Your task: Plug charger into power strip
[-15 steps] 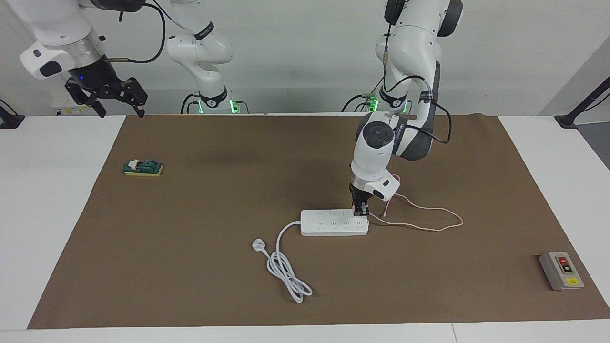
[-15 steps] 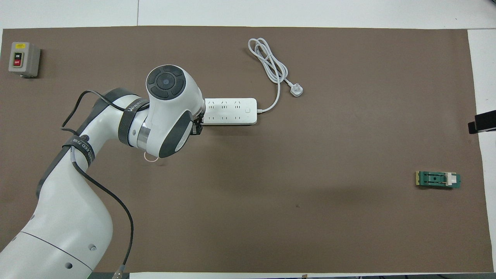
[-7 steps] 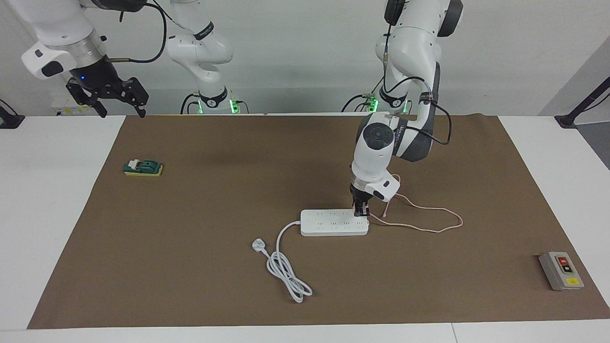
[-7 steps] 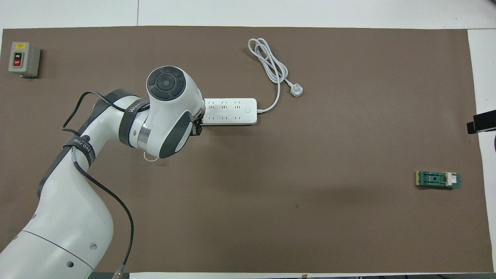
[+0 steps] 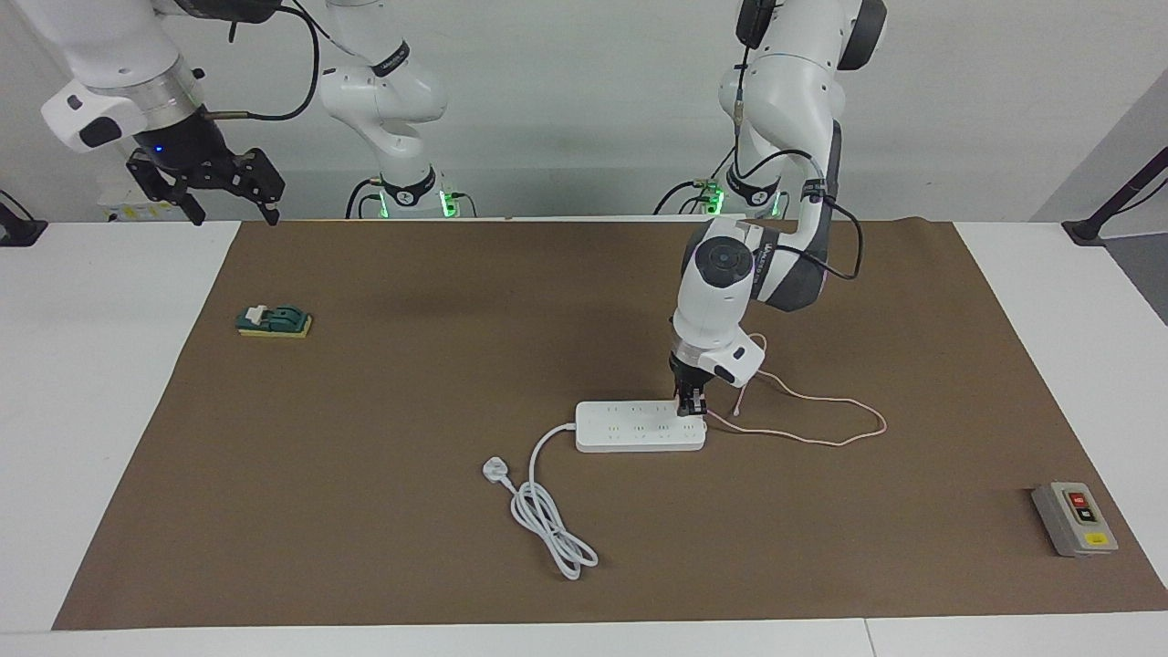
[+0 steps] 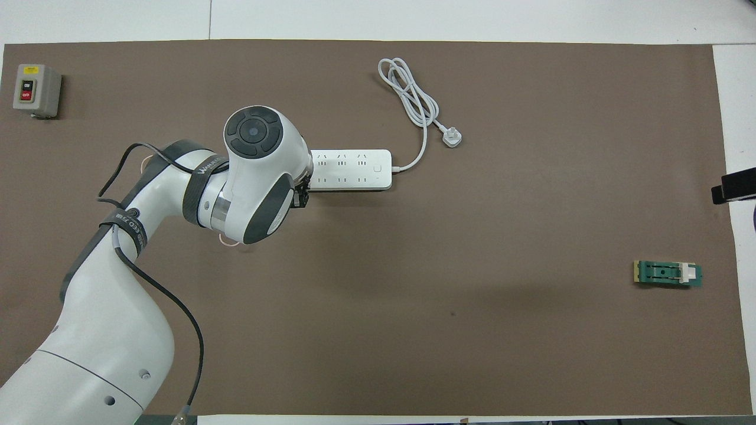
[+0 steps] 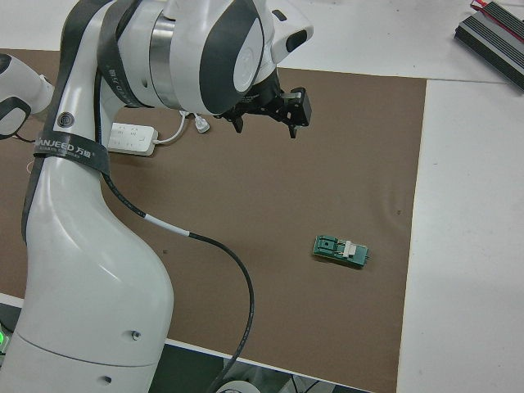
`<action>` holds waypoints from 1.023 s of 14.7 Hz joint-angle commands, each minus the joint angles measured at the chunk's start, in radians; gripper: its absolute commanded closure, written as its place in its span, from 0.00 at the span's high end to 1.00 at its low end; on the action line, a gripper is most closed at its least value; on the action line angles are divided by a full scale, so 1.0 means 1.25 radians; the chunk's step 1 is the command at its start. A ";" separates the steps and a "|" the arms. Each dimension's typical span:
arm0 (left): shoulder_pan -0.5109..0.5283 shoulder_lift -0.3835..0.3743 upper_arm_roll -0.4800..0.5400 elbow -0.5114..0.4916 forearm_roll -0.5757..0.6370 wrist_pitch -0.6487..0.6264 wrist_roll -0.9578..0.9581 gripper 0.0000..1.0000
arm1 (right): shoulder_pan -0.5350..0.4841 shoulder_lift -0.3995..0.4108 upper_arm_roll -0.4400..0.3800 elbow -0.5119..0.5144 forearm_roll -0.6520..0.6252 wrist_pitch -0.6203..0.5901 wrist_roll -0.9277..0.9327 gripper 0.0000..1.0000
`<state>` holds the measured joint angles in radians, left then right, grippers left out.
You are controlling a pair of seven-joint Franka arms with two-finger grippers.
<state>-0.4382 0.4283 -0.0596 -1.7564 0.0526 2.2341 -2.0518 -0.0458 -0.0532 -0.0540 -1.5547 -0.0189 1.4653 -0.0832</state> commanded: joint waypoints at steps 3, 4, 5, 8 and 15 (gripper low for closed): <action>-0.035 0.011 0.007 -0.088 0.006 0.089 -0.023 0.00 | -0.003 -0.013 0.001 -0.015 0.011 0.006 -0.011 1.00; -0.041 0.011 0.008 -0.091 0.006 0.096 -0.028 0.00 | -0.003 -0.013 0.001 -0.015 0.011 0.006 -0.011 1.00; -0.041 0.012 0.008 -0.091 0.006 0.098 -0.031 0.00 | -0.003 -0.013 0.001 -0.015 0.011 0.006 -0.011 1.00; -0.051 0.011 0.010 -0.098 0.007 0.094 -0.032 0.00 | -0.003 -0.013 0.001 -0.015 0.011 0.007 -0.010 1.00; -0.066 0.037 0.015 -0.053 0.034 0.050 -0.036 0.00 | -0.004 -0.013 0.001 -0.015 0.011 0.007 -0.012 1.00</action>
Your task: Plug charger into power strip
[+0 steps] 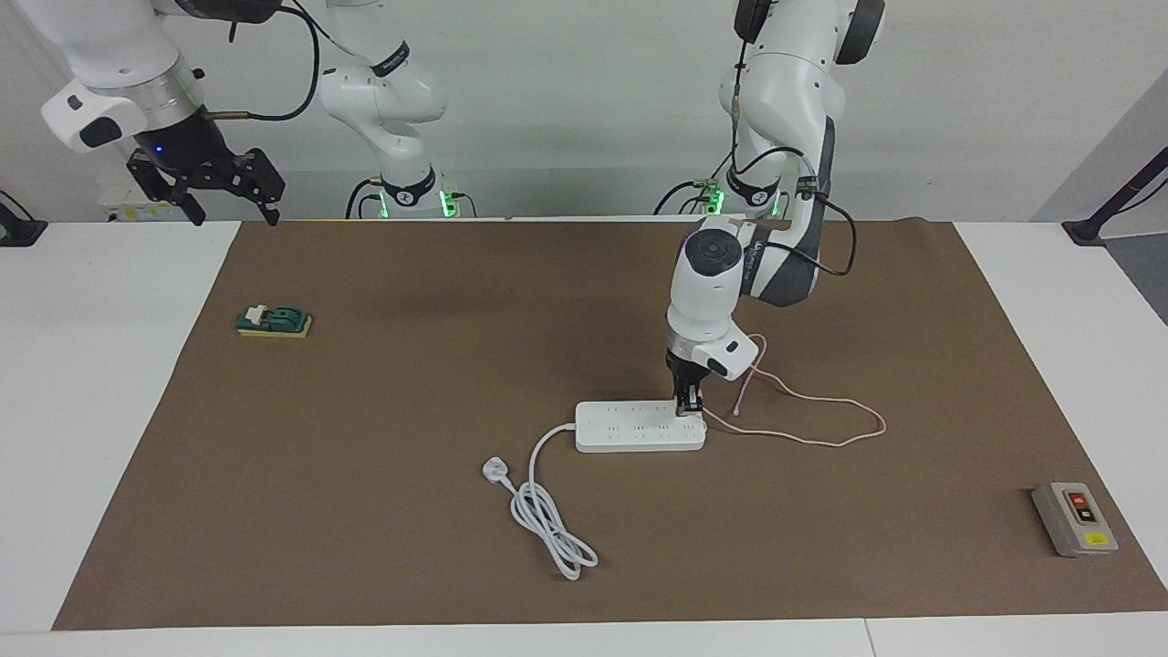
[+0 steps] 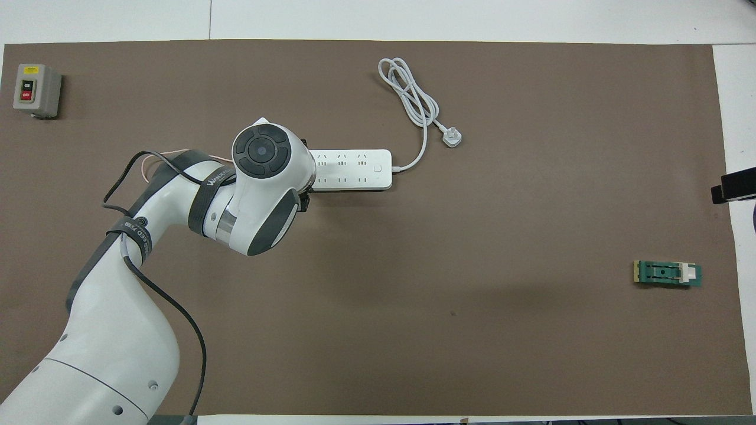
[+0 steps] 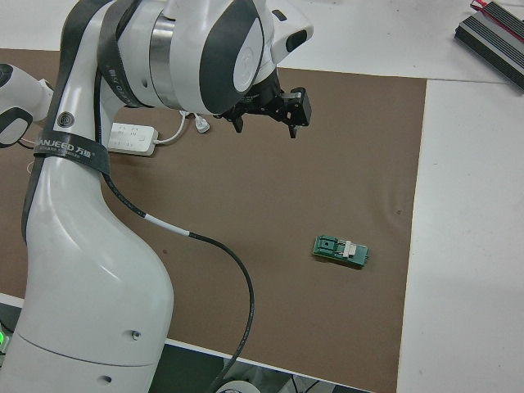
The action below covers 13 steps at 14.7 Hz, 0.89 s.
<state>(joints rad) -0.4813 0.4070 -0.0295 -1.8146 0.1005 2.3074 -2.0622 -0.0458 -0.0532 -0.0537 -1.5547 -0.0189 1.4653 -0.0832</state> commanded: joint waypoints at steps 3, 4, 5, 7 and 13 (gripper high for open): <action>-0.006 0.021 -0.012 0.010 0.002 -0.026 0.008 0.51 | -0.003 -0.014 0.001 -0.015 0.011 0.007 -0.011 1.00; 0.001 0.005 -0.013 0.008 0.002 -0.039 0.018 0.63 | -0.003 -0.014 0.001 -0.015 0.011 0.007 -0.012 1.00; 0.009 -0.013 -0.013 0.007 0.002 -0.053 0.024 0.73 | -0.003 -0.013 0.002 -0.015 0.011 0.007 -0.011 1.00; 0.013 -0.047 -0.013 0.006 0.001 -0.081 0.030 0.73 | -0.003 -0.014 0.002 -0.015 0.011 0.007 -0.011 1.00; 0.028 -0.095 -0.016 0.001 -0.019 -0.106 0.042 1.00 | -0.003 -0.014 0.002 -0.015 0.011 0.005 -0.011 1.00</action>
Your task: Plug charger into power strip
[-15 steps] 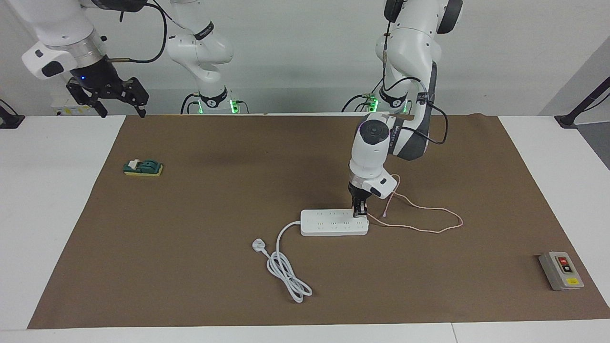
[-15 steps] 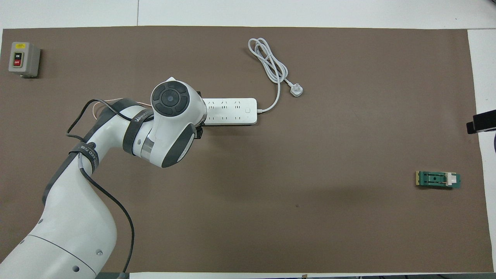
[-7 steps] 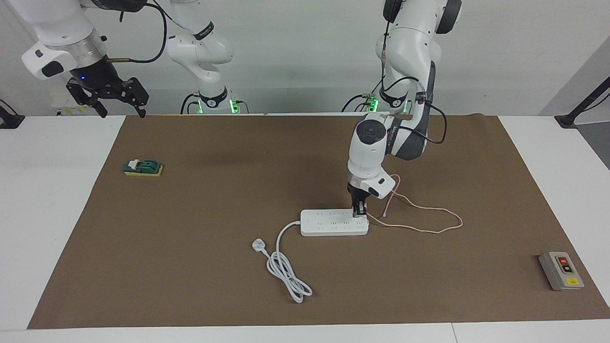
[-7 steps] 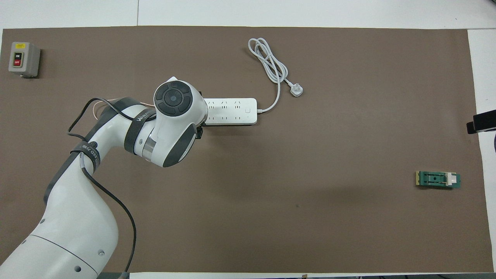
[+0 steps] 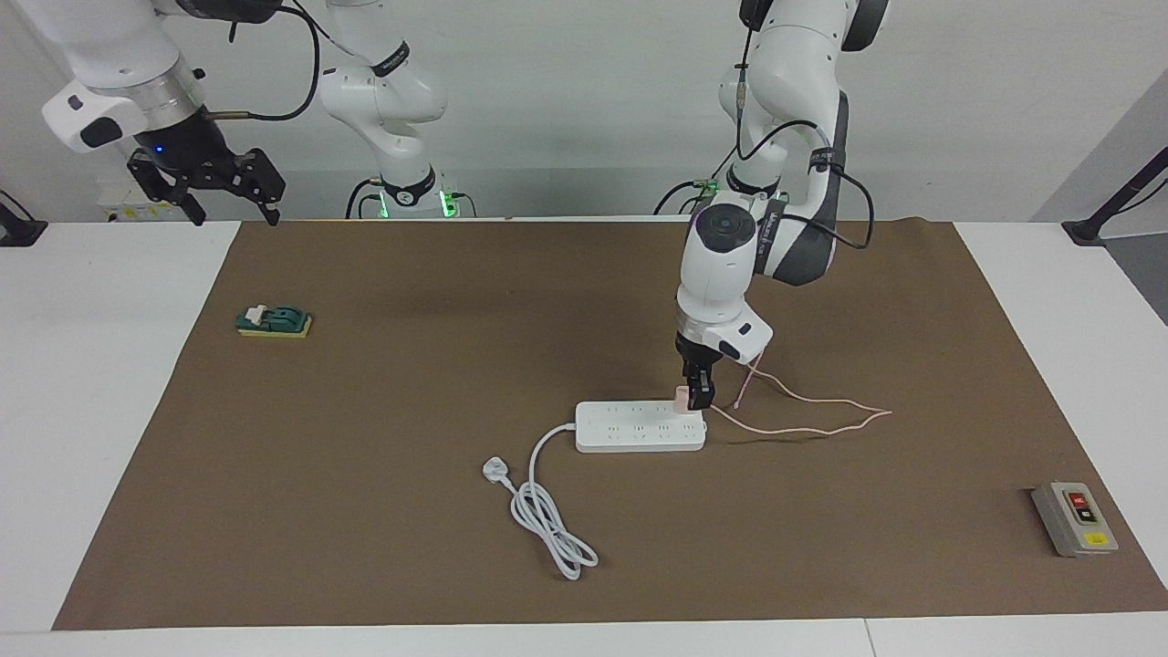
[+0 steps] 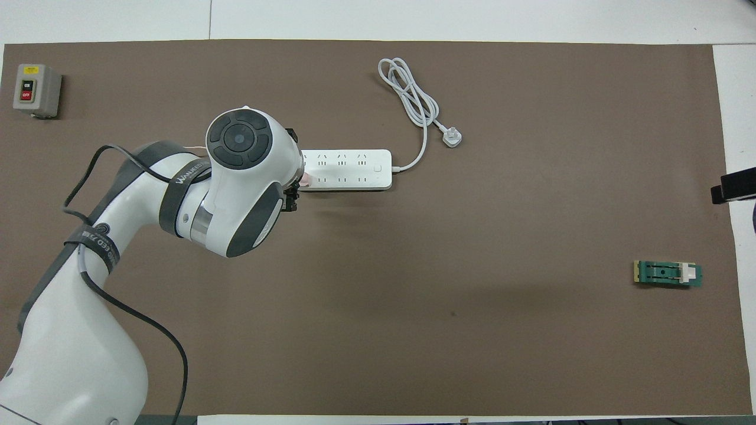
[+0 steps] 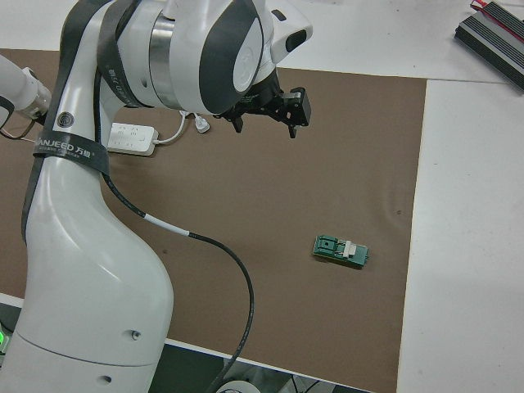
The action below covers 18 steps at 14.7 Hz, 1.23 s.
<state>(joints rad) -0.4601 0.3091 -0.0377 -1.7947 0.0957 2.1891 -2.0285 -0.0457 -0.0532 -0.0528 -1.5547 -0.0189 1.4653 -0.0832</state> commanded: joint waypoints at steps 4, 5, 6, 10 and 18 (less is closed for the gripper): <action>0.012 -0.030 -0.009 -0.015 -0.023 -0.017 0.015 1.00 | -0.003 -0.014 0.002 -0.015 0.011 0.005 -0.011 1.00; 0.013 -0.039 -0.009 -0.014 -0.023 -0.026 0.016 1.00 | -0.003 -0.014 0.002 -0.015 0.011 0.005 -0.011 1.00; 0.019 -0.042 -0.009 -0.012 -0.023 -0.031 0.019 1.00 | -0.003 -0.014 0.002 -0.015 0.011 0.005 -0.011 1.00; 0.035 -0.057 -0.009 0.017 -0.038 -0.074 0.120 1.00 | -0.003 -0.014 0.002 -0.015 0.011 0.005 -0.011 1.00; 0.153 -0.105 -0.009 0.131 -0.064 -0.276 0.569 1.00 | -0.003 -0.014 0.002 -0.015 0.011 0.001 -0.011 1.00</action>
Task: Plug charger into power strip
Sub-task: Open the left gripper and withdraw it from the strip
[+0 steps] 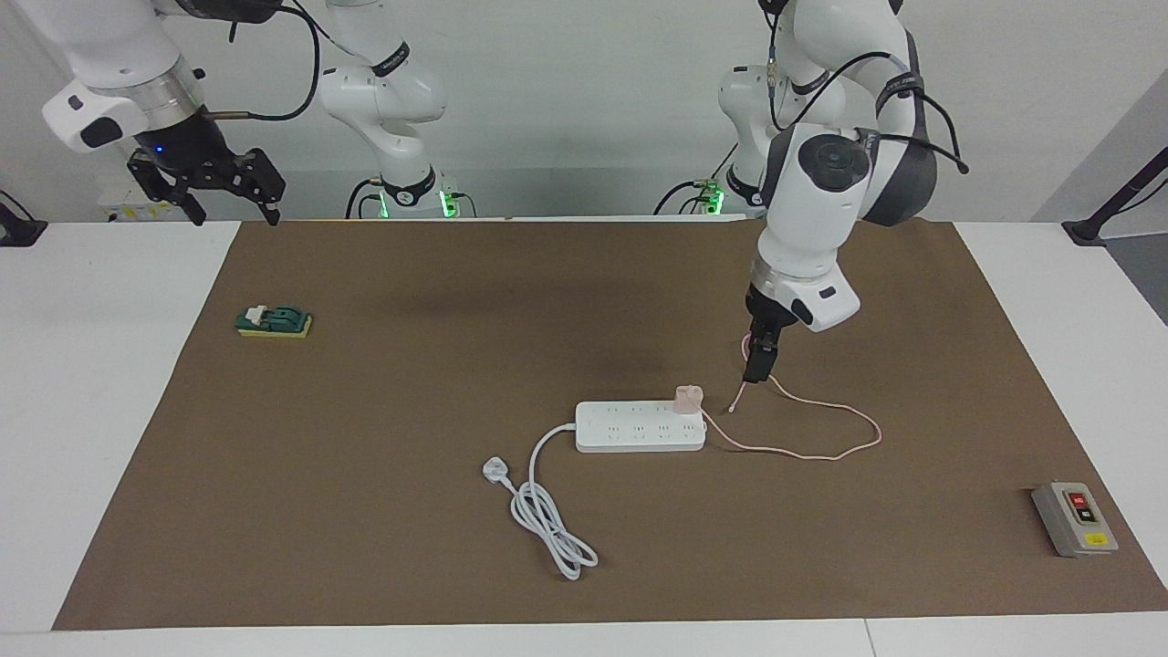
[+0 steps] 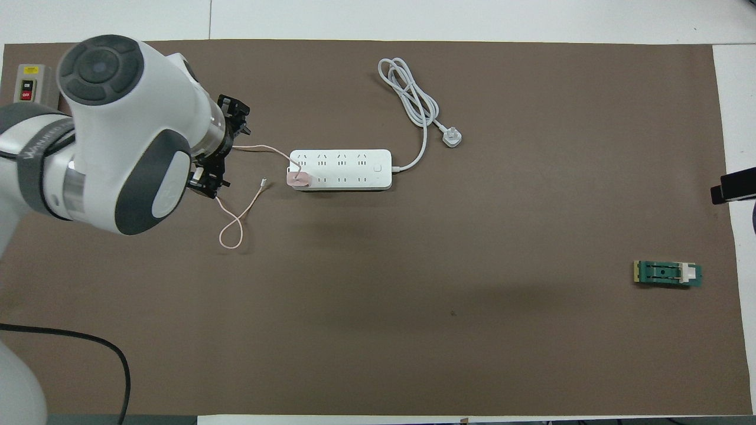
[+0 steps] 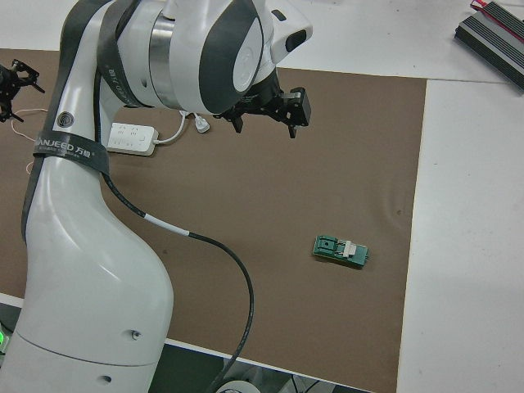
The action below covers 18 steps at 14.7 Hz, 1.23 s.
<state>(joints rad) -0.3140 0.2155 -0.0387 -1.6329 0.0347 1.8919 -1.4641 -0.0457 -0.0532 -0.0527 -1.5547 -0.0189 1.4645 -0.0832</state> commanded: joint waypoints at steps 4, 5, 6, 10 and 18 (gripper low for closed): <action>0.129 -0.085 -0.008 0.002 -0.015 -0.098 0.404 1.00 | -0.003 -0.014 0.002 -0.017 0.011 -0.003 -0.011 1.00; 0.152 -0.100 -0.007 0.002 -0.015 -0.108 0.472 1.00 | -0.003 -0.014 0.002 -0.017 0.011 -0.003 -0.011 1.00; 0.174 -0.117 -0.003 -0.001 -0.014 -0.102 0.557 1.00 | -0.001 -0.014 0.002 -0.017 0.013 -0.003 -0.011 1.00; 0.252 -0.152 0.000 0.001 -0.013 -0.134 0.796 1.00 | -0.003 -0.014 0.002 -0.017 0.013 -0.005 -0.011 1.00; 0.287 -0.234 -0.003 -0.013 -0.009 -0.273 1.061 1.00 | -0.001 -0.014 0.004 -0.017 0.013 -0.002 -0.012 1.00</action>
<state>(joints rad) 0.0352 -0.0304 -0.0300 -1.6270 0.0298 1.5894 -0.1776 -0.0454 -0.0532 -0.0520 -1.5559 -0.0189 1.4611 -0.0832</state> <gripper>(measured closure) 0.000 0.000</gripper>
